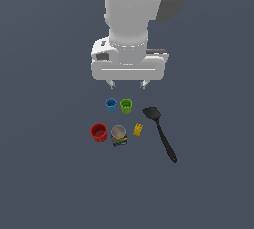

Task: Pick up a designated object from a clutter of objects.

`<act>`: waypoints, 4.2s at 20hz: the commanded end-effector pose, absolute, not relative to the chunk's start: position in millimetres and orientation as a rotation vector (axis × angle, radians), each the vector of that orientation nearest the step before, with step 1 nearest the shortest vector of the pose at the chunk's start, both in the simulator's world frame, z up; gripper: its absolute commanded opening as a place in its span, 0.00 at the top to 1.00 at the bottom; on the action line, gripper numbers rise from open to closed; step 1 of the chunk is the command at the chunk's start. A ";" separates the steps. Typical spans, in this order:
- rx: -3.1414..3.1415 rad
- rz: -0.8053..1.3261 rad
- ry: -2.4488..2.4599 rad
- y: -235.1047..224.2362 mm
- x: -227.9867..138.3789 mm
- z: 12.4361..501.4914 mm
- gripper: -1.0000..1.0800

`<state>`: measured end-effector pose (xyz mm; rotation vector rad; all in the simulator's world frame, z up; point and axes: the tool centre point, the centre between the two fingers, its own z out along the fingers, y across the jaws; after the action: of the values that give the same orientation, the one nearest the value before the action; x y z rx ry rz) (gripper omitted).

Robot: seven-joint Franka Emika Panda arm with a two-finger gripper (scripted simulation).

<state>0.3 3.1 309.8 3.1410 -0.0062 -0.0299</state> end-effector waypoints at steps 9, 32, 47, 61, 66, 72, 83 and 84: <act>3.115 0.001 0.094 13.3 5.3 320.9 0.04; 3.109 -0.001 0.347 -26.7 30.6 255.9 0.04; 3.057 0.000 0.720 -96.6 44.0 147.0 0.04; 3.016 0.000 0.879 -127.5 39.7 98.2 0.04; 3.017 -0.001 0.876 -127.7 39.3 96.8 0.04; 3.016 -0.001 0.878 -127.7 38.7 76.4 0.04; 3.015 0.000 0.881 -128.0 39.3 47.3 1.00; 3.015 0.000 0.881 -128.0 39.3 47.3 1.00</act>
<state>39.2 -128.4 48.3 3.0155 0.8805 0.0002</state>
